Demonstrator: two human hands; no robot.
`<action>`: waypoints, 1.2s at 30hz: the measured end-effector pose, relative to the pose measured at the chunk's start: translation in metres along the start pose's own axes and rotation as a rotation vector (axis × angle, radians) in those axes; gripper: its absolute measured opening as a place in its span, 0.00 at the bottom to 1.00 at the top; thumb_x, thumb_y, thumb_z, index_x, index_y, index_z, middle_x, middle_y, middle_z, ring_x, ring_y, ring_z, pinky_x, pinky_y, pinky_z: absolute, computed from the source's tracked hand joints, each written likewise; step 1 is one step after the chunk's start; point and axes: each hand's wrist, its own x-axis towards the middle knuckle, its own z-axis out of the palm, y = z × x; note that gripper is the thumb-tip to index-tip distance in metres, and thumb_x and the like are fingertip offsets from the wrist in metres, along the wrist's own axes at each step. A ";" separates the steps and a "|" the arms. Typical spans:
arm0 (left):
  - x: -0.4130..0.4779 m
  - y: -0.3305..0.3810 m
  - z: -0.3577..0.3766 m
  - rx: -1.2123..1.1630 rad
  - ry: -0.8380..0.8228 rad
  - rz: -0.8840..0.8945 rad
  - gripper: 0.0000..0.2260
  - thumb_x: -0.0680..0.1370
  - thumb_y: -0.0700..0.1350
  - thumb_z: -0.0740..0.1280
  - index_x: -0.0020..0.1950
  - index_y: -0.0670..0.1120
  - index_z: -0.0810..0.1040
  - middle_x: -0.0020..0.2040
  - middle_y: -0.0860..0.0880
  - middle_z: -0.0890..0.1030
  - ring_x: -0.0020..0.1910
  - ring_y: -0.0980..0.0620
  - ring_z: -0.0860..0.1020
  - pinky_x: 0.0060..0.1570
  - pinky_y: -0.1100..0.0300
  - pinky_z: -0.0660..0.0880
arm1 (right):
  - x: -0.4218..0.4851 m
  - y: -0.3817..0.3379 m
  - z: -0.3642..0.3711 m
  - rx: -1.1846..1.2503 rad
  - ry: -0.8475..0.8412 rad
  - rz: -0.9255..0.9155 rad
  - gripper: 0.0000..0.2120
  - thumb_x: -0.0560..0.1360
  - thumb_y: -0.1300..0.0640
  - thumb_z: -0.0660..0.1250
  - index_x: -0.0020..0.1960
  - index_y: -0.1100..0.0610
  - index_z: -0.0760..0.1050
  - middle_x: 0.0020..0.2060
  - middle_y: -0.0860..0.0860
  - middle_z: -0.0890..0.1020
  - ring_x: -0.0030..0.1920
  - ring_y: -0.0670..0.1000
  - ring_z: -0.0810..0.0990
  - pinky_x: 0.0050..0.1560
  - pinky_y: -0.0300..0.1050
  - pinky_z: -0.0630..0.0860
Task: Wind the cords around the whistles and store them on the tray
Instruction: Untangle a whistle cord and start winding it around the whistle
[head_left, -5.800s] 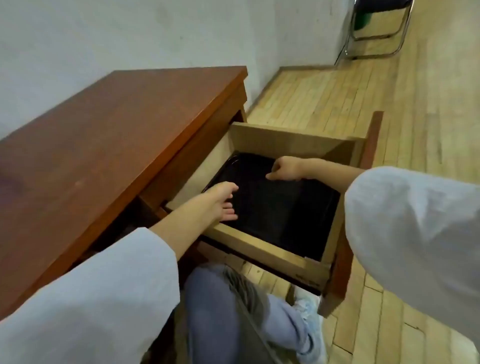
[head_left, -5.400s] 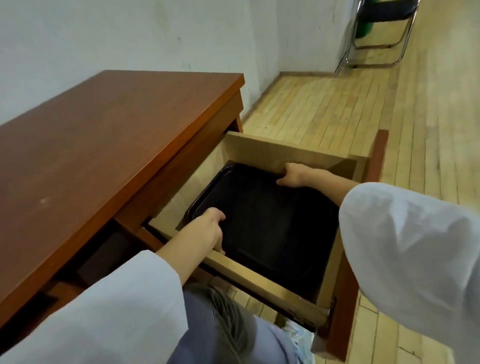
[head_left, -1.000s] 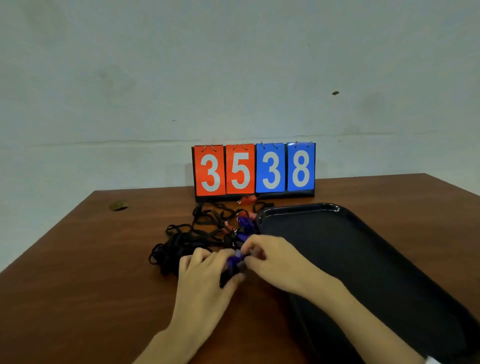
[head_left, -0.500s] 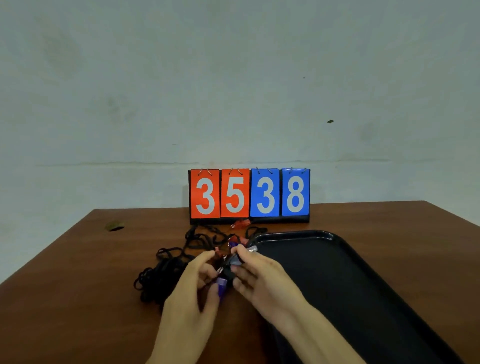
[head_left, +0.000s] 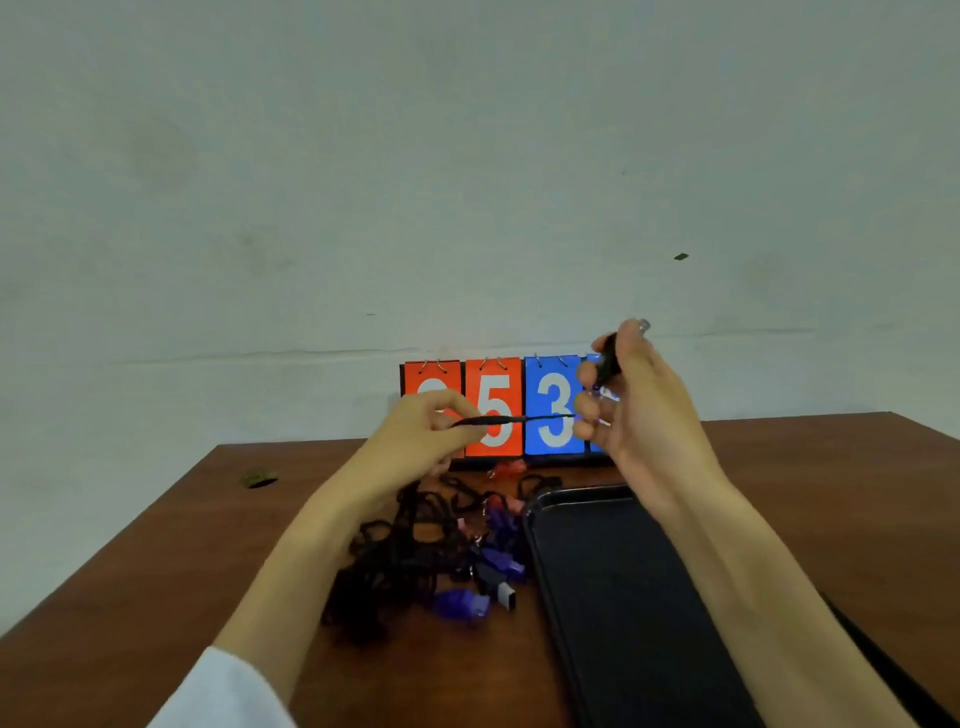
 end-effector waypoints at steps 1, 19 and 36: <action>0.002 -0.004 -0.006 -0.072 -0.011 -0.041 0.04 0.78 0.40 0.65 0.44 0.42 0.75 0.24 0.51 0.67 0.21 0.55 0.61 0.24 0.63 0.58 | 0.001 -0.003 0.000 -0.068 0.000 -0.013 0.15 0.79 0.44 0.55 0.45 0.55 0.69 0.31 0.49 0.72 0.23 0.46 0.64 0.21 0.36 0.65; 0.017 -0.091 -0.043 -0.874 0.132 -0.555 0.20 0.79 0.55 0.60 0.30 0.45 0.69 0.23 0.52 0.61 0.21 0.55 0.62 0.22 0.65 0.64 | 0.021 -0.010 -0.055 -0.996 -0.647 0.443 0.12 0.71 0.49 0.70 0.34 0.54 0.73 0.21 0.47 0.62 0.22 0.45 0.57 0.25 0.36 0.55; -0.006 -0.004 0.033 -0.270 -0.297 -0.001 0.24 0.73 0.39 0.71 0.65 0.56 0.70 0.61 0.51 0.76 0.61 0.53 0.74 0.61 0.55 0.69 | 0.014 0.010 -0.014 -0.480 -0.375 0.219 0.12 0.77 0.57 0.65 0.59 0.54 0.70 0.40 0.52 0.80 0.35 0.50 0.77 0.38 0.43 0.77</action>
